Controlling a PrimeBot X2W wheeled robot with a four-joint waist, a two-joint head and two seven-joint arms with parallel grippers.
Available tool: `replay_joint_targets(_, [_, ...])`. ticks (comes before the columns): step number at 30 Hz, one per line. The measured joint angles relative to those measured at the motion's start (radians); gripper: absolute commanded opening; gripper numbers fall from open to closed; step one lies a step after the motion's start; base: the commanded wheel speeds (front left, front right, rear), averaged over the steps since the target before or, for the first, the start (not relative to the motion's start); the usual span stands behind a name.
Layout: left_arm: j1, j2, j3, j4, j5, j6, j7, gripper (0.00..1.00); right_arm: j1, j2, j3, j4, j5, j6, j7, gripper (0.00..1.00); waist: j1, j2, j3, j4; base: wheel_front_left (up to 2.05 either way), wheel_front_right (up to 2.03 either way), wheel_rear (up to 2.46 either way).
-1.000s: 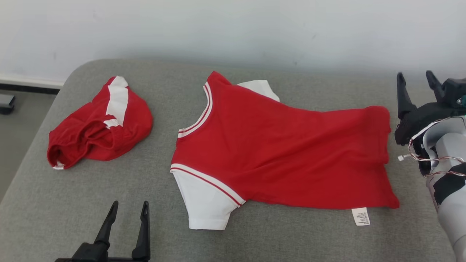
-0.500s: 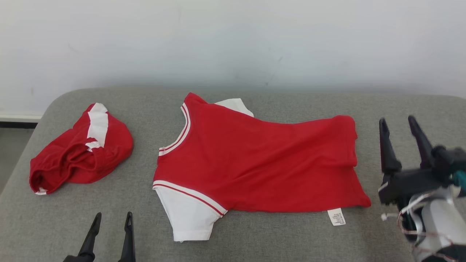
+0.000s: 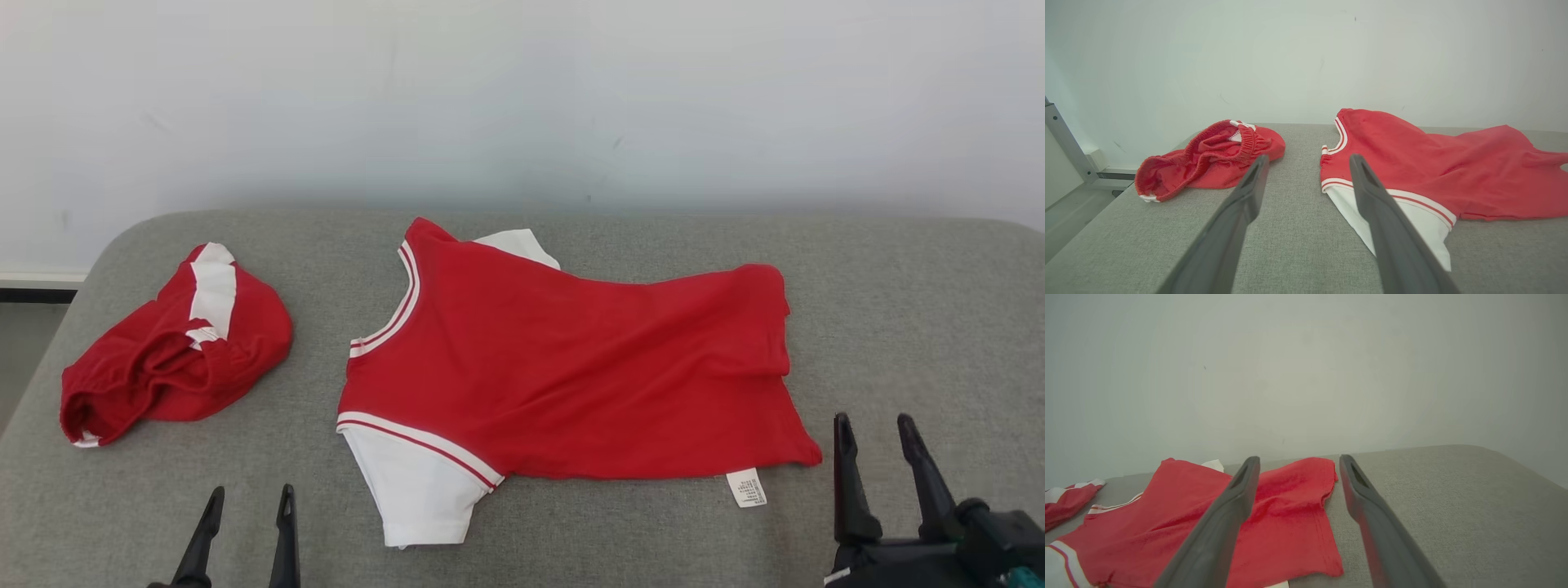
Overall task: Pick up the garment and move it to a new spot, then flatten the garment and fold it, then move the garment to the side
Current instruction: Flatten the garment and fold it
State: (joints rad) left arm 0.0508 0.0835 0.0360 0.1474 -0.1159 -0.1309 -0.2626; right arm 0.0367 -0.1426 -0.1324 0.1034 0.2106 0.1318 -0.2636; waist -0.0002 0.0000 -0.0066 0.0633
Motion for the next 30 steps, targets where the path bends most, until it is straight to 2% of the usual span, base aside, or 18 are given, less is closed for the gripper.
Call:
replay_joint_targets(8, [-0.018, 0.017, 0.001, 0.042, -0.008, 0.000, 0.000, 1.00, 0.017, 0.017, 0.006, -0.014, -0.004, 0.000, 0.000, 1.00, 0.0002, 0.0000, 0.015, -0.026, 0.00, 0.00, 0.00])
replay_joint_targets(22, [-0.191, 0.065, -0.075, 0.318, -0.068, 0.000, 0.000, 1.00, -0.024, 0.006, 0.013, -0.006, 0.000, 0.000, 0.000, 1.00, 0.0003, 0.0000, 0.089, -0.088, 0.00, 0.00, 0.00])
replay_joint_targets(30, [-0.247, 0.052, -0.123, 0.425, -0.105, 0.000, 0.000, 1.00, -0.036, 0.002, 0.001, -0.007, 0.000, 0.000, 0.000, 1.00, 0.0003, 0.0001, 0.129, -0.129, 0.00, 0.00, 0.00])
